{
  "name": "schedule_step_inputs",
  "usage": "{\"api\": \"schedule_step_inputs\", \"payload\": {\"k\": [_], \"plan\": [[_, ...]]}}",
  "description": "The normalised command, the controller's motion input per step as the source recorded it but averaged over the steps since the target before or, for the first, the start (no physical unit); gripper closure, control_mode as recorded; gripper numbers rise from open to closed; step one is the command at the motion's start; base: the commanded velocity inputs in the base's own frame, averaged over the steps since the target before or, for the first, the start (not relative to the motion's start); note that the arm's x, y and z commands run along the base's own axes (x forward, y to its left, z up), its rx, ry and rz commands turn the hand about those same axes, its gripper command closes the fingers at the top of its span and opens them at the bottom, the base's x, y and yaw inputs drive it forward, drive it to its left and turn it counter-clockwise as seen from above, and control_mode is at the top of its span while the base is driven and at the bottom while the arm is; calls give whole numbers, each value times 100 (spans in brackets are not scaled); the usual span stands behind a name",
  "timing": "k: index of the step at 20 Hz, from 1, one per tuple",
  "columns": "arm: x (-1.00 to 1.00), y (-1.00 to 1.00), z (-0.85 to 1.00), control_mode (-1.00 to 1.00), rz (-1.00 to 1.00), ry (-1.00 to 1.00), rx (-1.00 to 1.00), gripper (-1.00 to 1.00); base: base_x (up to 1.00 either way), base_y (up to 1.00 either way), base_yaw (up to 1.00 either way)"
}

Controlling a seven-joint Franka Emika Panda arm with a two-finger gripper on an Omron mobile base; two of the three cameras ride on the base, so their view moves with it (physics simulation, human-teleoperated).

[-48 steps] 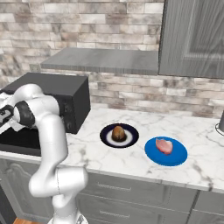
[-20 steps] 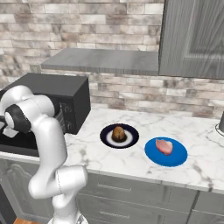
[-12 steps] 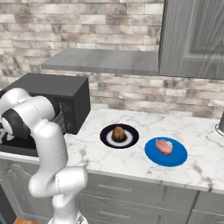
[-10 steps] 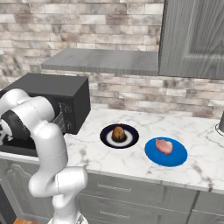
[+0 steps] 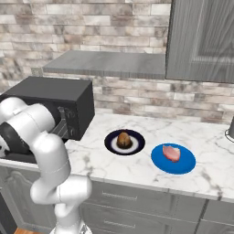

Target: Open the toaster oven door. Place the bread on the top rack in the toaster oven and place the steak on the bottom rack.

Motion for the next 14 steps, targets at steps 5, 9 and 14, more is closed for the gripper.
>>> {"api": "schedule_step_inputs", "payload": {"k": [5,9,14], "plan": [[-100,0,-98,-100,13,0,0,100,0,0,0],[-100,0,-96,-100,12,0,0,100,0,0,0],[-100,0,-89,-100,11,0,0,100,0,0,0]]}}
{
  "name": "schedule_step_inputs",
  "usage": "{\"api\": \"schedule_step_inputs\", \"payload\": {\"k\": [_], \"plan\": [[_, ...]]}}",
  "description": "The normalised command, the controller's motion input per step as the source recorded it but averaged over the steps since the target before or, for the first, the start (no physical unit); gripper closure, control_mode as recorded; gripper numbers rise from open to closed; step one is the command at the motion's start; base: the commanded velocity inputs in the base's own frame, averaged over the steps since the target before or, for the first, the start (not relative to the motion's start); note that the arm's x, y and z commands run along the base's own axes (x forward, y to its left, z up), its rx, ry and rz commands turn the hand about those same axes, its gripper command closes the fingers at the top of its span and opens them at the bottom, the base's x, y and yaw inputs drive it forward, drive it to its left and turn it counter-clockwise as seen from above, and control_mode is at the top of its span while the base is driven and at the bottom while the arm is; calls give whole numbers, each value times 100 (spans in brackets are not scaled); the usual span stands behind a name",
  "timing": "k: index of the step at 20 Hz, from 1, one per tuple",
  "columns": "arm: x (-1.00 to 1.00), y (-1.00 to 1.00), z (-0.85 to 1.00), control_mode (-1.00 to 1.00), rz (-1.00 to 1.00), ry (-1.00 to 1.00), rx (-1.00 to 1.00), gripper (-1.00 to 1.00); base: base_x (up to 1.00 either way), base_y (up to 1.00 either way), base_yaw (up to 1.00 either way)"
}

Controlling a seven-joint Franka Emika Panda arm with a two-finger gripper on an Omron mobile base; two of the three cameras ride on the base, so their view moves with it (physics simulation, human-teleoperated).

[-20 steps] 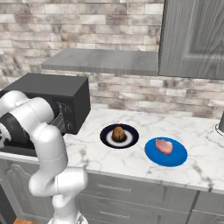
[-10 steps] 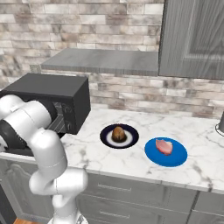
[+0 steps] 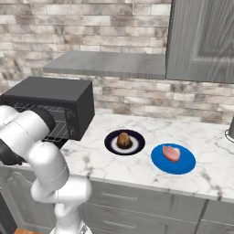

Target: Open the toaster oven door. Place the bread on the top rack in the toaster oven and place the steak on the bottom rack.

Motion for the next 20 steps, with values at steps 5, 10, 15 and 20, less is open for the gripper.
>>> {"api": "schedule_step_inputs", "payload": {"k": [5,10,15,20], "plan": [[-100,0,-81,-100,10,1,0,100,0,0,0],[-100,0,-71,-100,8,0,0,100,0,0,0],[-100,0,-1,-100,2,-6,4,100,0,0,0],[-100,-8,97,-100,-4,-44,21,100,0,0,0]]}}
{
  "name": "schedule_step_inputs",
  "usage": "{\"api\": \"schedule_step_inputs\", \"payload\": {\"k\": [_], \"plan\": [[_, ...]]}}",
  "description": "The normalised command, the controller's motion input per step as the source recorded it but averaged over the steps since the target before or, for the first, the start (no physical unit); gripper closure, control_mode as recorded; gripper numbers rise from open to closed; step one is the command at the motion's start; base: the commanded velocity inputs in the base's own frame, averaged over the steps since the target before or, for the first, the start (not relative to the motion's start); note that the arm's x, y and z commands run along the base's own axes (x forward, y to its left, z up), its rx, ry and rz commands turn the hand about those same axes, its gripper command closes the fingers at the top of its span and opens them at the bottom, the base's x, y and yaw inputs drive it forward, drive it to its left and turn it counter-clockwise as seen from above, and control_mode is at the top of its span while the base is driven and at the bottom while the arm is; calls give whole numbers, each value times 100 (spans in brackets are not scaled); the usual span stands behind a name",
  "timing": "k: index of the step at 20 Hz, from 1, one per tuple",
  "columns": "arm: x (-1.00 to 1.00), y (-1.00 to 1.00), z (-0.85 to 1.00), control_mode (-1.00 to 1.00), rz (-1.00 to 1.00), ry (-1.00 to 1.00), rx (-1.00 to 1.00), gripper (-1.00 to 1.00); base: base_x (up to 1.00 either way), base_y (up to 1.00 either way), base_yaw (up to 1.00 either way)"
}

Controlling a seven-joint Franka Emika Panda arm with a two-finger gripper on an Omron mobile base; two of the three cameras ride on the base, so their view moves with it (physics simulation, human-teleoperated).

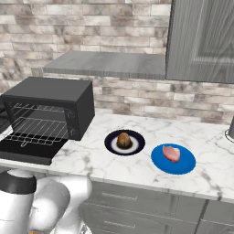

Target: Open the toaster oven door. Place the bread on the top rack in the toaster oven and place the steak on the bottom rack.

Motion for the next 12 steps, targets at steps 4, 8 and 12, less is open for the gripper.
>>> {"api": "schedule_step_inputs", "payload": {"k": [4,8,12], "plan": [[-50,-43,100,-100,-28,-51,25,100,0,0,0],[-5,-67,93,-100,-38,-29,30,100,0,0,0],[0,-83,86,-100,-40,-9,36,100,0,0,0]]}}
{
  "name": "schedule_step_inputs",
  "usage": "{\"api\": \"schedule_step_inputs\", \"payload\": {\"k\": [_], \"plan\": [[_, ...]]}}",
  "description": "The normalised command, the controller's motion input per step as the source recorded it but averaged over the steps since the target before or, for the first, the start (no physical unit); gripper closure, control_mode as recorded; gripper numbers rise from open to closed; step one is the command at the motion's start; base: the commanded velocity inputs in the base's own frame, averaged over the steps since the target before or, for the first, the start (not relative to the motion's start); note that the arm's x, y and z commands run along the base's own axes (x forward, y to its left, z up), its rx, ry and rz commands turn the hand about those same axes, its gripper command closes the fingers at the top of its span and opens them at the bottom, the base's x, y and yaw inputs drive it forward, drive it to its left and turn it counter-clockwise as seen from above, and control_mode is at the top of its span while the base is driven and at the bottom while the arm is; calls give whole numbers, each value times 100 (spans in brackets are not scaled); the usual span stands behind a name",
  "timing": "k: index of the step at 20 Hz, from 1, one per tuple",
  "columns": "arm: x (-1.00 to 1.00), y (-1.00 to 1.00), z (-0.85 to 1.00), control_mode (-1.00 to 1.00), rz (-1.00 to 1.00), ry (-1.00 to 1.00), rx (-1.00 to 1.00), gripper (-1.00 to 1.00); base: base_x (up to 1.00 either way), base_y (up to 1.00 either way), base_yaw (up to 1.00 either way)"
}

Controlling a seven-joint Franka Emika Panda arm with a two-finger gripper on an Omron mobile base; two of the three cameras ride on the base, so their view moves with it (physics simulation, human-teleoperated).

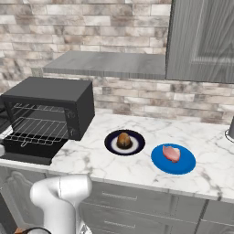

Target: Open the toaster oven door. Place the bread on the top rack in the toaster oven and place the steak on the bottom rack.

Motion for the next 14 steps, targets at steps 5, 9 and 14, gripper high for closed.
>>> {"api": "schedule_step_inputs", "payload": {"k": [5,9,14], "plan": [[0,-100,85,-100,-35,10,46,100,0,0,0],[0,-100,74,-100,-33,26,45,100,0,0,0],[11,-100,24,-100,-27,50,29,100,0,0,0]]}}
